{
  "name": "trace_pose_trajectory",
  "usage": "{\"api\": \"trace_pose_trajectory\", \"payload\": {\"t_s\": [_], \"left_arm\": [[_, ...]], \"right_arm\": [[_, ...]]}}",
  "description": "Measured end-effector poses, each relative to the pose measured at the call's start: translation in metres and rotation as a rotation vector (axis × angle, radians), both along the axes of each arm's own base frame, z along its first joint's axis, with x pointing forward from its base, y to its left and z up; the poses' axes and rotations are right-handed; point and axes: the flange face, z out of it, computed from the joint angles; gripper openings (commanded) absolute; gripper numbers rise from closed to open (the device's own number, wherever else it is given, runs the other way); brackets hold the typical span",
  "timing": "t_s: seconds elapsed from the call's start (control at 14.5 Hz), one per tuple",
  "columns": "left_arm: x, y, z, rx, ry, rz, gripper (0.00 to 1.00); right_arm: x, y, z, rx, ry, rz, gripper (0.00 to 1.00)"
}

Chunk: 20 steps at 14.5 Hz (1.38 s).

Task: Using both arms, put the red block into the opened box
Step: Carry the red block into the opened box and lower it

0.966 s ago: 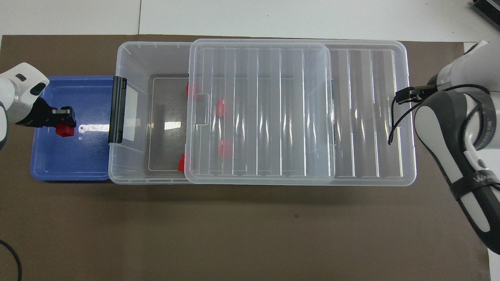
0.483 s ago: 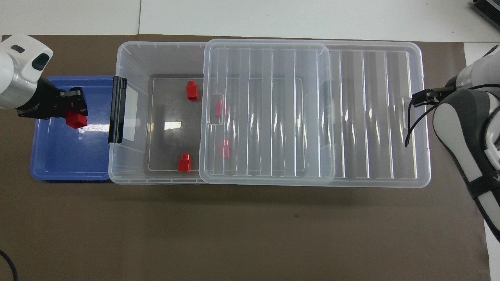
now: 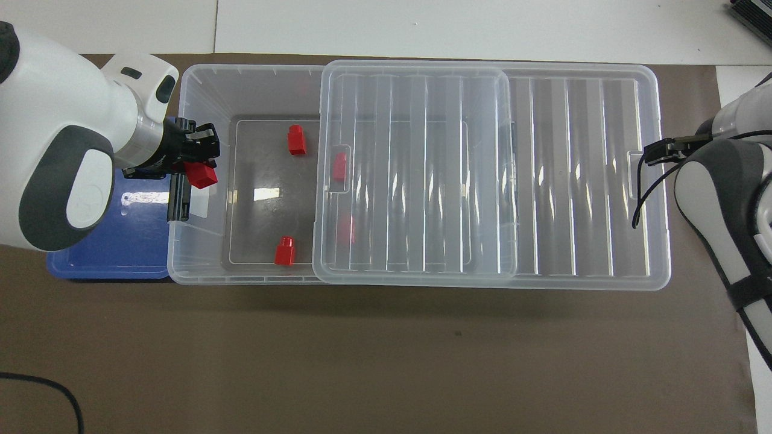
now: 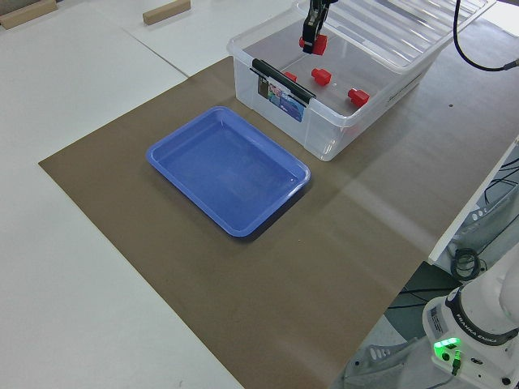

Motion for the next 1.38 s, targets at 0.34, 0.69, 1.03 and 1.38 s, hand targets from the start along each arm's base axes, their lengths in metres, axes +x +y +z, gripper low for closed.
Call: {"api": "trace_pose_trajectory", "payload": {"t_s": [0.34,0.69,1.03,1.38], "left_arm": [[-0.008,-0.045,-0.078,-0.021,-0.048,-0.041,0.0],[-0.004,-0.056,-0.152,-0.002,-0.039,-0.072,0.0],[-0.005,-0.061,-0.197,0.02,-0.039,-0.102,0.0],[-0.01,-0.056,-0.214,0.02,-0.054,-0.101,0.39]], "right_arm": [[-0.012,0.008,0.036,0.015,-0.013,0.002,1.0],[-0.052,0.012,0.095,0.072,0.022,-0.072,1.0],[-0.091,0.028,0.151,0.09,0.07,-0.08,1.0],[-0.09,0.035,0.147,0.095,0.08,-0.085,1.0]]}}
